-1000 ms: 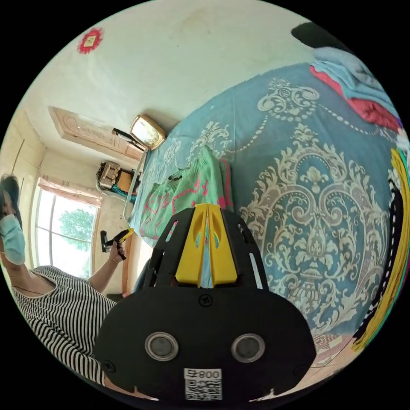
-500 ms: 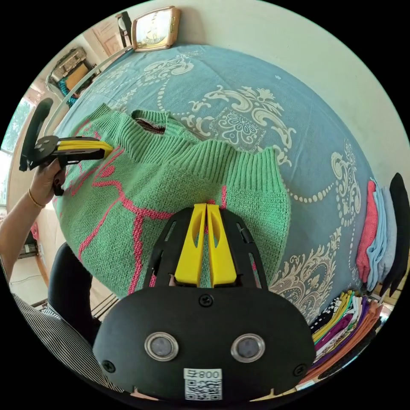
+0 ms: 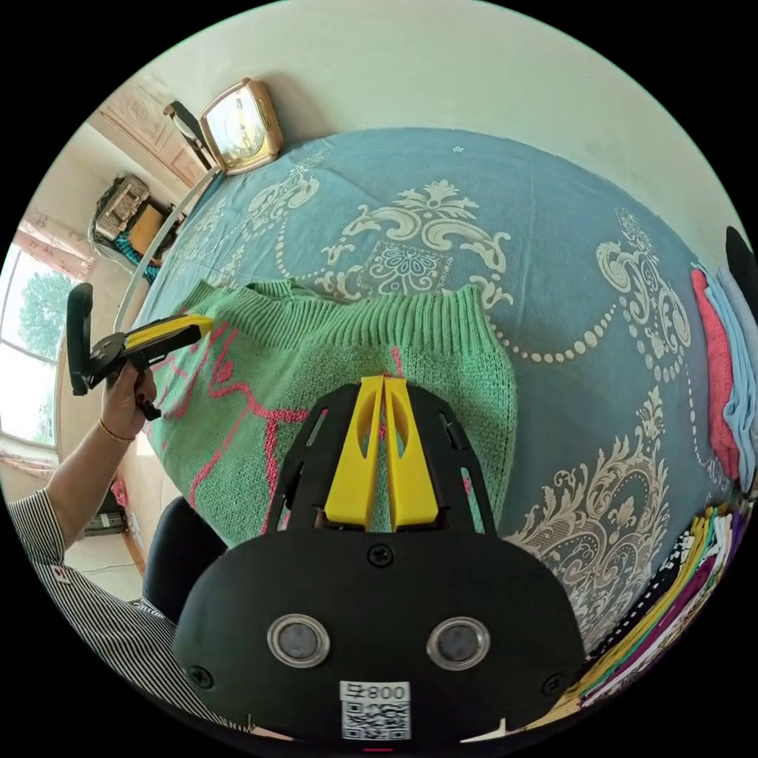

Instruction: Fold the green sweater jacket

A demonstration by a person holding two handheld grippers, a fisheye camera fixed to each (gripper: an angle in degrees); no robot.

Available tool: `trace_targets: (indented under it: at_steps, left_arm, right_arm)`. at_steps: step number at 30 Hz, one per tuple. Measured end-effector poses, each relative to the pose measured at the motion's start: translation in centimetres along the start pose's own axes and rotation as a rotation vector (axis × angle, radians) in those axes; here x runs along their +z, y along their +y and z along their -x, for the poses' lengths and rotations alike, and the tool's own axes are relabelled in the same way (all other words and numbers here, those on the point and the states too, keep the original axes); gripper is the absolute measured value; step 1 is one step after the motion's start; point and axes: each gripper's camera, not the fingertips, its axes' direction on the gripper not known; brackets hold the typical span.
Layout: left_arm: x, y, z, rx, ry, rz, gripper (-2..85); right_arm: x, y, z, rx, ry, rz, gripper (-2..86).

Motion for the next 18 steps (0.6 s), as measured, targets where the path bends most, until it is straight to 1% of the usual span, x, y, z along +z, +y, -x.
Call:
trace_targets:
  at_steps: [2, 4, 5, 7, 8, 10, 12, 15, 17, 18]
  left_arm:
    - [-0.4, -0.8, -2.4, 0.061, 0.012, -0.033, 0.1]
    - [0.7, -2.0, -3.4, 0.078, -0.037, 0.018, 0.1]
    - [1.7, -2.9, -3.4, 0.073, -0.092, 0.066, 0.1]
    - [3.0, -3.8, -3.1, 0.081, -0.117, 0.128, 0.1]
    - [2.7, -4.2, -2.8, 0.066, -0.092, 0.107, 0.1]
    - [2.5, -4.8, -2.8, 0.058, -0.074, 0.119, 0.1]
    - [2.0, -5.0, -3.1, 0.056, -0.073, 0.112, 0.1]
    - [-0.6, -4.6, -3.3, 0.013, -0.054, 0.065, 0.0]
    - [-4.9, -2.8, -2.8, -0.018, -0.075, -0.045, 0.1]
    - [-5.9, -2.3, -2.5, -0.032, -0.083, -0.063, 0.1]
  right_arm:
    - [-1.4, 1.1, -0.2, 0.015, -0.034, -0.073, 0.0]
    - [-1.7, 1.4, -0.6, 0.030, -0.043, -0.086, 0.0]
    - [-1.4, 1.2, -1.0, 0.044, -0.023, -0.078, 0.0]
    - [-0.1, 0.5, -1.9, 0.066, 0.001, -0.033, -0.1]
    - [1.1, 0.1, -2.7, 0.081, 0.007, -0.004, -0.1]
    - [1.6, -0.1, -3.8, 0.117, -0.037, -0.012, -0.1]
    - [1.8, -0.2, -4.1, 0.116, -0.039, 0.003, -0.1]
    - [1.0, 0.7, -4.2, 0.093, -0.048, -0.004, 0.0]
    - [-0.9, 2.4, -5.1, 0.100, -0.105, -0.058, 0.0]
    - [-1.4, 2.9, -5.4, 0.105, -0.120, -0.077, 0.0]
